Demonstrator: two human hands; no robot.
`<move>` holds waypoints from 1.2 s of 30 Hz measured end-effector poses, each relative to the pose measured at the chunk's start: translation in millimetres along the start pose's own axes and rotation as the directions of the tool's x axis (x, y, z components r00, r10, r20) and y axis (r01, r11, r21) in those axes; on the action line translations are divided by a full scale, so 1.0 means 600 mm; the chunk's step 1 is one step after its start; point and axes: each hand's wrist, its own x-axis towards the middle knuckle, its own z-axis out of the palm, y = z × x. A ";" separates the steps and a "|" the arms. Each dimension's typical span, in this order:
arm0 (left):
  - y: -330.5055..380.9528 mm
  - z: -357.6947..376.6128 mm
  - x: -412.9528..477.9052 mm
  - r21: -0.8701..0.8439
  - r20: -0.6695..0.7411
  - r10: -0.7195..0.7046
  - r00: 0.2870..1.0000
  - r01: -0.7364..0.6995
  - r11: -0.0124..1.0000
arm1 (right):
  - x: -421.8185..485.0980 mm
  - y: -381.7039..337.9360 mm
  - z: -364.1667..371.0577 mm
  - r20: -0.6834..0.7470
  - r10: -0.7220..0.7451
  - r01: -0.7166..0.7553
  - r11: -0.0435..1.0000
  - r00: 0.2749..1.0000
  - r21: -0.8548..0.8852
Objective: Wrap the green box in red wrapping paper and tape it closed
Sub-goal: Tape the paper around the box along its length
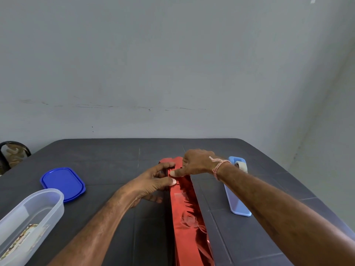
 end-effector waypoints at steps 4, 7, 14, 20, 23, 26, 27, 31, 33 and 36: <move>0.000 0.000 0.001 -0.004 -0.008 -0.010 1.000 0.010 1.000 | -0.010 0.000 -0.005 -0.017 0.057 -0.058 0.995 0.998 -0.086; -0.002 -0.001 0.001 -0.012 -0.011 -0.012 1.000 0.012 1.000 | -0.010 0.013 0.004 0.042 0.097 -0.100 0.993 0.994 0.066; -0.002 0.001 0.000 -0.022 -0.015 -0.009 1.000 0.009 1.000 | -0.035 0.036 0.040 0.218 0.130 -0.240 0.749 0.967 0.617; -0.011 -0.001 0.001 -0.072 -0.017 -0.007 1.000 0.005 0.997 | -0.052 0.041 0.053 0.120 0.177 -0.203 0.589 0.977 0.782; -0.015 0.001 0.002 -0.078 -0.009 -0.004 1.000 0.004 0.997 | -0.058 0.033 0.057 0.123 0.154 -0.192 0.606 0.980 0.772; -0.015 0.002 0.003 -0.088 -0.005 0.002 1.000 -0.002 0.996 | -0.057 0.024 0.064 0.078 0.172 -0.168 0.611 0.982 0.774; -0.014 0.002 0.002 -0.089 -0.006 0.003 1.000 -0.003 0.996 | -0.055 0.022 0.065 0.050 0.192 -0.157 0.599 0.980 0.785; -0.013 0.003 -0.001 -0.086 -0.014 0.001 1.000 -0.002 0.996 | -0.054 0.017 0.066 0.032 0.216 -0.149 0.553 0.976 0.820; -0.013 0.004 -0.001 -0.084 -0.017 -0.001 1.000 0.000 0.996 | -0.051 0.015 0.074 0.033 0.229 -0.164 0.583 0.973 0.796; -0.010 0.006 -0.003 -0.082 -0.021 -0.001 1.000 -0.001 0.997 | -0.048 0.013 0.074 -0.062 0.317 -0.147 0.593 0.946 0.791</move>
